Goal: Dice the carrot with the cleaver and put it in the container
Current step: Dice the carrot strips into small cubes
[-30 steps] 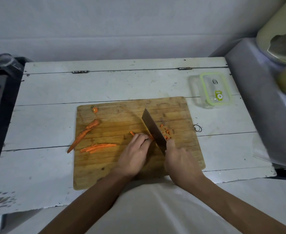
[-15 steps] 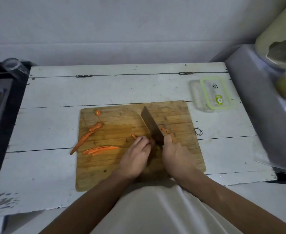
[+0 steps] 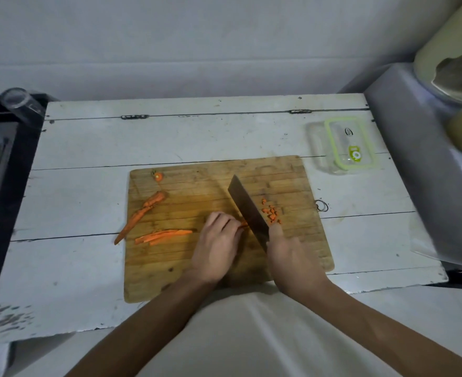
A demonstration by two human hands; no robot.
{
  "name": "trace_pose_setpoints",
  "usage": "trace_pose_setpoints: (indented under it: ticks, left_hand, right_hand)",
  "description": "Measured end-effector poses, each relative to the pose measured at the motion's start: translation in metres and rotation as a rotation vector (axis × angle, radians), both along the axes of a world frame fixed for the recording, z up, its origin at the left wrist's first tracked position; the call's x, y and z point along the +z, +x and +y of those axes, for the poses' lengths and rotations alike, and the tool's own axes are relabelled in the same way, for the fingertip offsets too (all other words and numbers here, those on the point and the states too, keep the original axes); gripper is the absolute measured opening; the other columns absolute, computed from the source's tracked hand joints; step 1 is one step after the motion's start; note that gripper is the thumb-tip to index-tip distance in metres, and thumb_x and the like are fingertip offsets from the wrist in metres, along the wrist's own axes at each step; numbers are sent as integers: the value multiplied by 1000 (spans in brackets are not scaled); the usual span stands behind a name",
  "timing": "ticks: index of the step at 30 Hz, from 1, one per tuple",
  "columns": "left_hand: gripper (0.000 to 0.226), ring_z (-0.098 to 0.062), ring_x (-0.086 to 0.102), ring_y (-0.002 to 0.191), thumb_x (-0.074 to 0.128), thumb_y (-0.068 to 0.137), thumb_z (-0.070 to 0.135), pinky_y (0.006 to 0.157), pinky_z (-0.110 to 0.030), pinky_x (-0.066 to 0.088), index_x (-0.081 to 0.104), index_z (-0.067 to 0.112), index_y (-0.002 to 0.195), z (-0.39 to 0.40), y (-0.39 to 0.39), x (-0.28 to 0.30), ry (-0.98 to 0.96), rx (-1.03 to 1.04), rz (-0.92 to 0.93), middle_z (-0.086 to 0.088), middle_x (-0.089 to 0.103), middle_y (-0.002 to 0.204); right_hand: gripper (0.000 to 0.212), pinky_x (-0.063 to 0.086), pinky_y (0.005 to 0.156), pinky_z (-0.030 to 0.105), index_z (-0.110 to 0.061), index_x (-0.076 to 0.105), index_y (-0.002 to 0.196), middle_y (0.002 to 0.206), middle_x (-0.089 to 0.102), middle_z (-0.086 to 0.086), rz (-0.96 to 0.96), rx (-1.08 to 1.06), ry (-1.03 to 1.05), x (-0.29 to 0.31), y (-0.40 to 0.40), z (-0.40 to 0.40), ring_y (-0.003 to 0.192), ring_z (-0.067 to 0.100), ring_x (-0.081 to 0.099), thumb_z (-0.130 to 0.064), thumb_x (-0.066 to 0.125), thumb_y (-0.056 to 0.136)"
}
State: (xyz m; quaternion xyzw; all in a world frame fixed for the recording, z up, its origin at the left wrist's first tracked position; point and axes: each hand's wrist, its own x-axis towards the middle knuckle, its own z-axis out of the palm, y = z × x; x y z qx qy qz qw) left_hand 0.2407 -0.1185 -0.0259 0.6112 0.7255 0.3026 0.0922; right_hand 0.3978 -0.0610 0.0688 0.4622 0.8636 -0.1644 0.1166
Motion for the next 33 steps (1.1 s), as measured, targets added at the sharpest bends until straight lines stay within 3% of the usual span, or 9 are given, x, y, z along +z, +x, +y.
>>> trace_pose_setpoints:
  ticks: [10, 16, 19, 24, 30, 33]
  left_hand:
    - [7, -21, 54, 98, 67, 95, 10, 84, -34, 49, 73, 11, 94, 4, -1, 2, 11, -15, 16, -3, 66, 96]
    - [6, -21, 54, 99, 66, 96, 10, 84, -35, 49, 73, 10, 95, 3, -2, -1, 13, -17, -1, -3, 65, 98]
    - [7, -22, 55, 96, 68, 93, 3, 83, -33, 48, 72, 9, 92, 4, -3, 1, 31, -42, -23, -4, 66, 96]
    - [18, -26, 53, 96, 56, 82, -6, 83, -37, 49, 69, 3, 90, 3, -3, 4, 4, -57, -1, -10, 65, 95]
    - [9, -21, 56, 97, 67, 93, 3, 84, -36, 51, 76, 6, 94, 2, -5, -1, 33, -67, -52, -5, 67, 97]
    - [10, -21, 58, 98, 68, 95, 5, 85, -34, 51, 78, 5, 97, 0, -5, -3, 62, -61, -61, -5, 69, 100]
  right_hand:
    - [33, 50, 58, 37, -23, 30, 111, 83, 67, 3, 28, -22, 14, -6, 5, -6, 72, 27, 68, -11, 57, 97]
    - [37, 40, 60, 33, -20, 28, 115, 91, 67, 3, -56, 14, -10, 5, 3, -7, 80, 27, 69, -10, 58, 95]
    - [43, 47, 63, 34, -18, 31, 118, 93, 68, 4, -110, 18, -21, 6, -2, -8, 84, 27, 70, -3, 60, 89]
    - [20, 53, 66, 39, -15, 38, 114, 90, 70, 7, -29, 24, 54, -8, -35, 9, 82, 30, 72, -4, 40, 99]
    - [9, 40, 63, 38, -18, 38, 112, 89, 68, 14, 70, -204, 16, -12, -13, 28, 81, 38, 65, -15, 38, 104]
    - [12, 41, 62, 39, -16, 40, 115, 90, 68, 15, 75, -170, 8, -3, -2, 27, 81, 40, 65, -23, 38, 105]
